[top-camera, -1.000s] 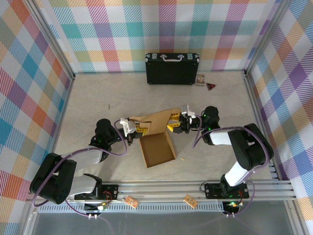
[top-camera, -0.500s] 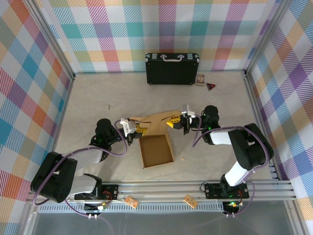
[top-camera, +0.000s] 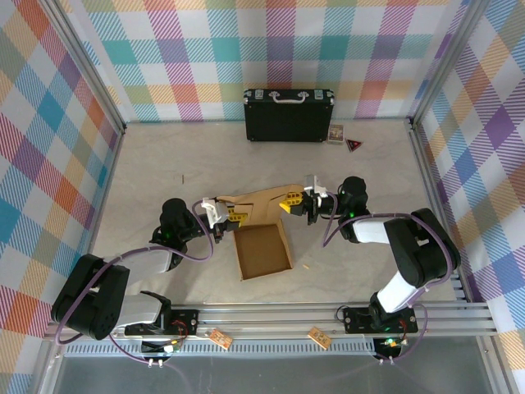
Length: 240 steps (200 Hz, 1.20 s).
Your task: Fold the paper box
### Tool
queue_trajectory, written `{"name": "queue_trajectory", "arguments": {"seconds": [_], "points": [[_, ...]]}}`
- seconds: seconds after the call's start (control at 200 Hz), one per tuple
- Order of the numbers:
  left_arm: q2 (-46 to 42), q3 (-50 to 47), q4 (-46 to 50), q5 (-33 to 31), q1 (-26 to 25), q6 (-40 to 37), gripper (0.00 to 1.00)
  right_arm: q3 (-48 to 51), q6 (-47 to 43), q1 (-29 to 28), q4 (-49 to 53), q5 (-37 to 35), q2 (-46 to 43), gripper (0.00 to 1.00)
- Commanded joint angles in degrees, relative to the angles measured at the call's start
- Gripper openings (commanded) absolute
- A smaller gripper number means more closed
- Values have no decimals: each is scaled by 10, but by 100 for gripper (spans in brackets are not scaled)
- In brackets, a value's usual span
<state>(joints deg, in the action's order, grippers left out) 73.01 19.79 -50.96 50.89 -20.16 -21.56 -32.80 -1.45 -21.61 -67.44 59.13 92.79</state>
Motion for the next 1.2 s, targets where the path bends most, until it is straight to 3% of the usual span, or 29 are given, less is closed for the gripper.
{"name": "queue_trajectory", "arguments": {"seconds": [0.0,0.16,0.24,0.33,0.4,0.59,0.755,0.995,1.195], "points": [[9,20,-2,14,-12,-19,0,0,-15,-18,-4,-9,-16,0],[19,26,-2,1,-12,-20,0,-1,-15,-18,0,-22,-15,0],[29,27,-1,-14,-11,-28,0,3,-20,-18,7,-59,-21,24],[44,30,-12,-25,-9,-30,0,10,-37,-17,24,-85,-33,33],[58,34,-17,-22,-6,-32,0,15,-37,-17,32,-109,-42,53],[93,43,-34,-44,4,-37,0,42,-37,-9,60,-177,-79,71],[126,40,-74,-43,9,-39,0,58,-34,8,137,-270,-157,76],[144,31,-108,-41,11,-49,2,36,-5,14,376,-371,-321,91],[128,24,-76,-39,10,-79,2,-61,44,15,571,-420,-360,85]]}}
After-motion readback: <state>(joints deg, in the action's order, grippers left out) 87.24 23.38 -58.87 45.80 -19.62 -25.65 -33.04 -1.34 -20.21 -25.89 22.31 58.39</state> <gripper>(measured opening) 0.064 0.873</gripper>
